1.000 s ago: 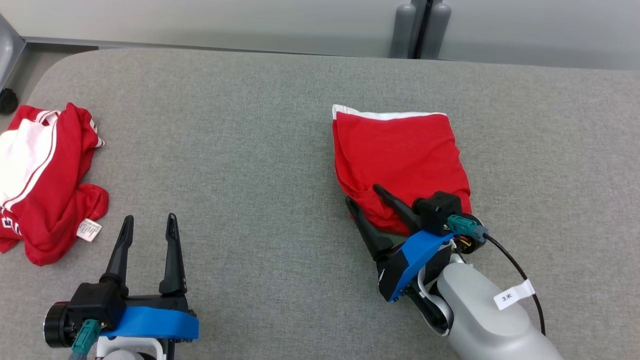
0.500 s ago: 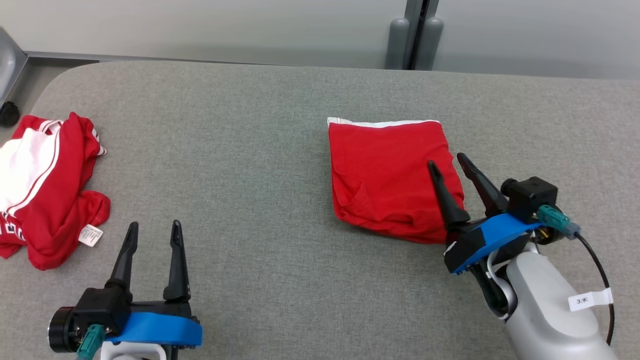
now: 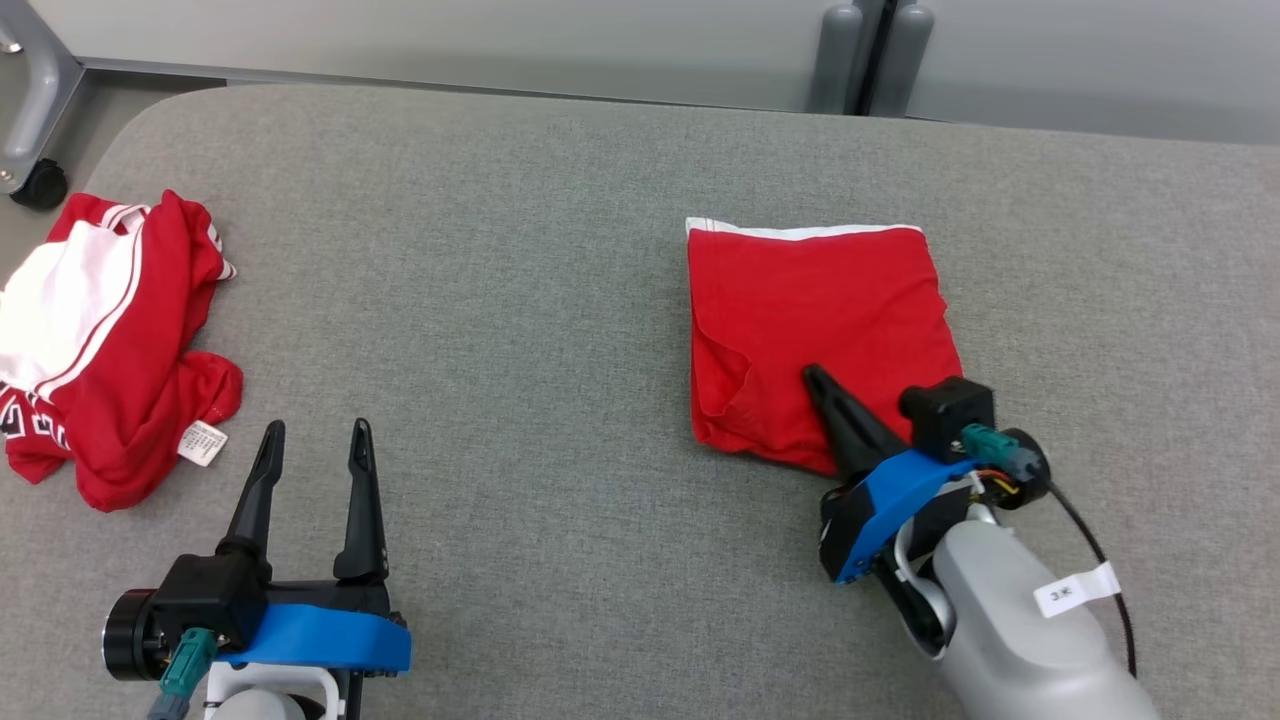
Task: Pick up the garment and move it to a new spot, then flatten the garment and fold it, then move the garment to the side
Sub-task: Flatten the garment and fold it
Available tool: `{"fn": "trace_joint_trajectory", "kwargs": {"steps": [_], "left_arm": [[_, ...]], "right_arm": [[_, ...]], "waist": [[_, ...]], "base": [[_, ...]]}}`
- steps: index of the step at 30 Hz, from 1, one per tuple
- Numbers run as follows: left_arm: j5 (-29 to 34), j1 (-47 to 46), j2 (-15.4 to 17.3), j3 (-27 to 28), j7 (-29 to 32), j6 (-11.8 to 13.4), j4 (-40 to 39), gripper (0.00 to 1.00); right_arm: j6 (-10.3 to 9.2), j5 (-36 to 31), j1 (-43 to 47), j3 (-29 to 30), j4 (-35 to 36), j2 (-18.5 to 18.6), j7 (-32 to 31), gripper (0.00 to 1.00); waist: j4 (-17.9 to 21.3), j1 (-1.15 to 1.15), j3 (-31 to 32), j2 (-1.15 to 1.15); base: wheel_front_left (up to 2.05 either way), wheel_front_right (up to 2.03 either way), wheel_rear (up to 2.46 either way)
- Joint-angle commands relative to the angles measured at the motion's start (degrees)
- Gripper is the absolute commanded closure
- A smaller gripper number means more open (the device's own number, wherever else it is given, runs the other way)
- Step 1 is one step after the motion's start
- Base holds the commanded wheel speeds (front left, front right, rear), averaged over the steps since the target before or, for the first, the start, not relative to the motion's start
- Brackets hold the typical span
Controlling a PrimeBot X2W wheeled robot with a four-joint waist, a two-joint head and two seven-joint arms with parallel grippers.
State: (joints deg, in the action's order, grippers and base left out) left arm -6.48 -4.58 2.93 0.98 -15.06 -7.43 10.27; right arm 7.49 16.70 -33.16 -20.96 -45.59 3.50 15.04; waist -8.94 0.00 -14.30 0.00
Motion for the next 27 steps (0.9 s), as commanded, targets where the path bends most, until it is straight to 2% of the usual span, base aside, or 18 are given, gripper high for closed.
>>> {"fn": "trace_joint_trajectory", "kwargs": {"steps": [1,7,10,15,20,21,22,23,24,27], "left_arm": [[-0.2,-0.7,-0.1,-0.2,-0.2,0.0,0.0,0.0],[-0.4,-1.1,-0.1,-0.6,-0.2,0.0,0.4,0.0],[-0.2,-1.0,-0.1,-0.2,-0.2,0.0,0.4,0.0],[0.1,-0.1,-0.1,0.9,-0.2,0.0,0.4,0.0],[0.7,0.5,-0.1,1.8,-0.2,0.2,0.4,0.0],[1.0,0.5,-0.1,2.0,-0.2,0.2,0.4,0.0],[1.1,0.6,-0.1,2.4,-0.2,0.2,0.5,0.0],[1.4,0.7,-0.1,2.7,-0.2,0.2,0.6,0.0],[1.6,0.9,-0.1,3.0,-0.2,0.2,0.6,0.0],[2.3,1.6,-0.1,3.4,-0.2,0.2,1.2,0.0]], "right_arm": [[0.01,0.6,-0.5,-0.9,-0.3,-0.3,0.2,1.0],[0.01,6.4,1.0,-12.0,2.6,-0.5,0.2,1.0],[0.01,8.5,1.3,-15.6,4.4,-0.4,0.2,1.0],[0.01,7.9,2.4,-11.3,8.5,-0.4,0.2,1.0],[0.01,0.9,5.5,-2.2,13.7,0.2,0.2,0.98],[0.01,0.0,6.6,0.0,14.9,0.4,0.2,0.8],[0.01,-1.2,7.5,2.1,16.1,0.6,0.2,0.73],[0.01,-2.4,8.4,4.0,17.2,0.7,0.2,0.56],[0.01,-3.2,9.5,6.0,18.2,0.8,0.2,0.54],[0.01,-5.5,12.6,10.8,20.8,1.1,0.2,0.06]], "waist": [[-0.2,0.0,-0.1,0.0],[-0.8,0.0,-0.1,0.0],[-0.4,0.0,0.1,0.0],[0.9,0.0,1.0,0.0],[2.9,0.0,2.2,0.0],[3.2,0.0,2.4,0.0],[3.7,0.0,2.6,0.0],[4.0,0.0,2.7,0.0],[4.5,0.0,3.0,0.0],[5.6,0.0,3.6,0.0]], "base": [[0.0,0.0,0.0],[0.0,0.0,0.0],[0.0,0.0,0.0],[0.0,0.0,0.0],[0.0,0.0,0.0],[0.0,0.0,0.0],[0.0,0.0,0.0],[0.0,0.0,0.0],[0.0,0.0,0.0],[0.0,0.0,0.0]]}}
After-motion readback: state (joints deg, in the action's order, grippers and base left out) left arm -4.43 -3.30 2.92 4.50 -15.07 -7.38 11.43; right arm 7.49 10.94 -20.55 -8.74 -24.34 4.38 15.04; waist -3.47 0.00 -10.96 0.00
